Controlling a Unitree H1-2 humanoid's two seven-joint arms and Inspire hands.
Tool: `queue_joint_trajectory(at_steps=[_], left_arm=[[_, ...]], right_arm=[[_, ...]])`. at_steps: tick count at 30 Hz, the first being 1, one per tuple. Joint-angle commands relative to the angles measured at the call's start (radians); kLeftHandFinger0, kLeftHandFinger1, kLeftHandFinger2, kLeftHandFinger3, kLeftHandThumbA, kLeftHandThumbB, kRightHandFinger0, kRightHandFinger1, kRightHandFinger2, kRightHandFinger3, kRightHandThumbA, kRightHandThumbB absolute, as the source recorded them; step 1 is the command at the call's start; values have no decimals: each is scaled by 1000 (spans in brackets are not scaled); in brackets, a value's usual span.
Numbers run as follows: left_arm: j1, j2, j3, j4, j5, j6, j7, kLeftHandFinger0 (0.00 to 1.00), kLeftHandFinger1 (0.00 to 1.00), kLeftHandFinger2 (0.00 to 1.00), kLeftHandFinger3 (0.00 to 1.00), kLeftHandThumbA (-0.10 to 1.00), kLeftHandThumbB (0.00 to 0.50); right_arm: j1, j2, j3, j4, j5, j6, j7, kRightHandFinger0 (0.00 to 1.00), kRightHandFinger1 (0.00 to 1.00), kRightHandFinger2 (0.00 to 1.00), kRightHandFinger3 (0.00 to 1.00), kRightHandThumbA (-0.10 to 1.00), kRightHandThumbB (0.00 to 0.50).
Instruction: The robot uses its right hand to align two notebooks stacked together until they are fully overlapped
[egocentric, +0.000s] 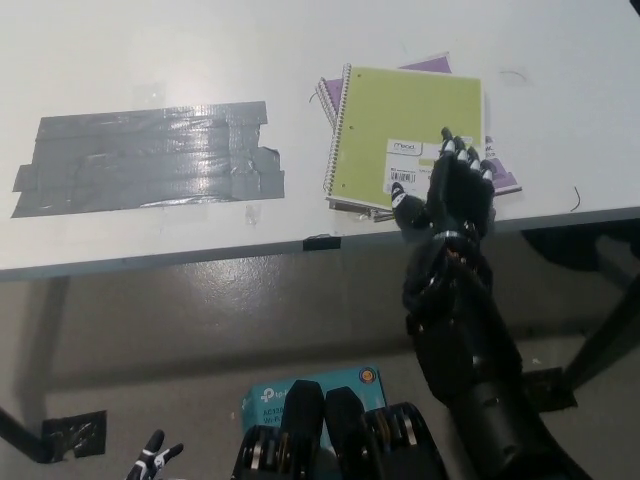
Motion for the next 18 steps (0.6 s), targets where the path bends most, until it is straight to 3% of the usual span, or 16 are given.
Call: queue_joint_trajectory(at_steps=[1, 3, 4, 5, 8, 11, 13, 17, 18], left_arm=[[-2, 5, 3, -23, -1, -14, -9, 541, 576, 589, 1000, 1000, 500], [-5, 6, 4, -15, -3, -16, -11, 517, 567, 593, 1000, 1000, 500], [-5, 7, 3, -14, -1, -20, -12, 583, 585, 596, 1000, 1000, 500], [-3, 9, 4, -20, 0, -18, -11, 586, 584, 595, 1000, 1000, 500], [1, 15, 3, -28, 1, -25, -16, 620, 617, 603, 1000, 1000, 500], [1, 15, 6, -27, 0, -24, -15, 602, 610, 581, 1000, 1000, 500], [1, 16, 6, -23, -2, -29, -18, 566, 592, 565, 1000, 1000, 500], [2, 18, 4, -27, 3, -27, -15, 595, 592, 540, 1000, 1000, 500], [2, 16, 5, -23, 5, -36, -13, 547, 579, 510, 1000, 1000, 500]], right_arm=[[14, -54, 109, -52, -80, 12, 107, 1000, 1000, 1000, 1000, 1000, 354], [26, -74, 137, -70, -83, 12, 150, 1000, 1000, 1000, 1000, 1000, 367], [41, -102, 169, -75, -72, 12, 156, 1000, 1000, 1000, 1000, 1000, 368], [51, -116, 181, -85, -50, 12, 161, 1000, 1000, 1000, 1000, 1000, 349], [76, -173, 227, -128, -54, 12, 196, 1000, 1000, 1000, 1000, 1000, 358], [79, -203, 257, -137, -66, 12, 220, 1000, 1000, 1000, 1000, 1000, 341], [76, -242, 304, -125, -48, 12, 207, 1000, 1000, 1000, 1000, 1000, 357], [73, -277, 352, -130, -24, 9, 229, 1000, 1000, 1000, 1000, 1000, 361], [77, -285, 357, -137, -10, -4, 237, 1000, 1000, 1000, 1000, 1000, 364]])
